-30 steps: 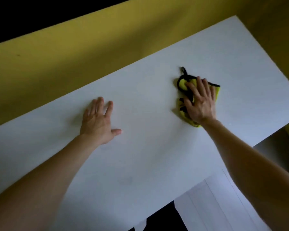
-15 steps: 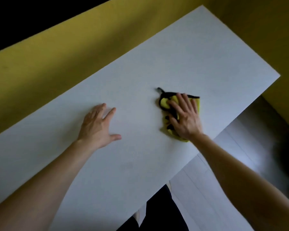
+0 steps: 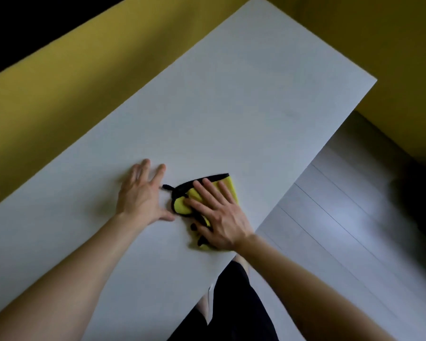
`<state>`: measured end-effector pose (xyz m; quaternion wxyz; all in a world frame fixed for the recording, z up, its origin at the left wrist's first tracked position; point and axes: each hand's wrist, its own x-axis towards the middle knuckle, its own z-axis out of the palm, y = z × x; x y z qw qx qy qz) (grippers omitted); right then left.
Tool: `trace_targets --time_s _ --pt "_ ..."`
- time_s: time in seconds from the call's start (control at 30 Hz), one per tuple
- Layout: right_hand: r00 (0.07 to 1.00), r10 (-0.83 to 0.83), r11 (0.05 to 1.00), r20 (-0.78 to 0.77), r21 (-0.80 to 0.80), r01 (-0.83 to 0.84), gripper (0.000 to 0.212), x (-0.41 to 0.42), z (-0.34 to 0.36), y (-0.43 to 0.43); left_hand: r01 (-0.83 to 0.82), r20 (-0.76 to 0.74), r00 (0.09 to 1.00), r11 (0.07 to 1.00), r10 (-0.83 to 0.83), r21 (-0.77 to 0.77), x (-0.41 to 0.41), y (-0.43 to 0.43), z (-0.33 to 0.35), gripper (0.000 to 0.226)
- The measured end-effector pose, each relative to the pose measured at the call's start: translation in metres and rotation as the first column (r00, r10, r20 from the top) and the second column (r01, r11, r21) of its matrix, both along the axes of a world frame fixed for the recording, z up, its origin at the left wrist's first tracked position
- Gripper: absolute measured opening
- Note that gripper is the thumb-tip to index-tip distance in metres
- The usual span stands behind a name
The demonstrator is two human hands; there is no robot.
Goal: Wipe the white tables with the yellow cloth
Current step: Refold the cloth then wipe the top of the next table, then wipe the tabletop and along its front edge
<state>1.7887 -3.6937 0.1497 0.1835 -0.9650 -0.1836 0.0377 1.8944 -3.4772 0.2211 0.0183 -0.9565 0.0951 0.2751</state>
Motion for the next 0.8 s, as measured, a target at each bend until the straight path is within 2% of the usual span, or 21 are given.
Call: trace_targets --time_s 0.03,0.07,0.17,0.27,0.33,0.37,0.43,0.5,0.57,0.63,0.7,0.8 --pt "0.999 -0.043 0.999 0.009 -0.009 0.043 0.067 0.010 -0.004 -0.027 -0.001 -0.009 1.000 1.000 0.001 0.008 0.001 -0.001 0.000 0.154" --pt "0.988 -0.153 0.988 0.016 -0.032 0.153 0.067 0.022 -0.008 -0.058 -0.002 -0.016 1.000 1.000 0.003 0.013 0.001 -0.002 0.000 0.154" --pt "0.838 -0.546 0.831 0.024 -0.110 0.545 0.066 0.060 -0.007 -0.140 -0.016 -0.003 1.000 1.000 0.016 0.013 0.001 -0.003 0.000 0.154" --pt "0.747 -0.665 0.737 0.014 -0.146 0.660 0.067 0.071 -0.007 -0.140 -0.008 0.015 1.000 1.000 0.008 0.015 0.002 0.000 -0.002 0.153" --pt "0.751 -0.660 0.741 0.024 -0.143 0.656 0.074 0.052 -0.005 -0.098 -0.007 0.009 1.000 1.000 0.007 0.009 0.001 0.000 -0.003 0.153" --pt "0.791 -0.612 0.783 0.021 -0.124 0.609 0.077 0.035 -0.004 -0.069 -0.012 0.008 1.000 1.000 0.012 0.005 0.001 -0.001 -0.003 0.153" --pt "0.900 -0.436 0.898 -0.003 -0.067 0.435 0.080 -0.002 -0.004 -0.007 -0.009 0.011 1.000 1.000 0.008 0.006 0.001 0.000 -0.004 0.153" --pt "0.964 -0.259 0.965 -0.053 -0.053 0.256 0.080 -0.027 0.000 0.041 0.018 0.022 1.000 1.000 -0.018 0.006 0.002 0.001 -0.004 0.152" --pt "0.985 -0.162 0.986 -0.060 -0.042 0.159 0.079 -0.036 -0.001 0.054 0.033 0.036 0.999 0.999 -0.033 0.011 0.002 0.001 -0.005 0.151" --pt "0.996 -0.092 0.995 -0.023 0.023 0.092 0.073 -0.029 -0.009 0.031 0.031 0.031 0.999 0.999 -0.031 0.016 0.001 0.001 -0.005 0.151" --pt "0.985 -0.174 0.983 0.001 0.053 0.174 0.067 -0.015 -0.016 -0.018 0.019 0.008 1.000 1.000 -0.019 0.024 0.001 0.000 -0.004 0.153" --pt "0.862 -0.506 0.861 0.026 -0.042 0.506 0.065 0.018 -0.016 -0.117 0.006 -0.006 1.000 0.999 -0.006 0.035 0.001 0.000 -0.004 0.153"
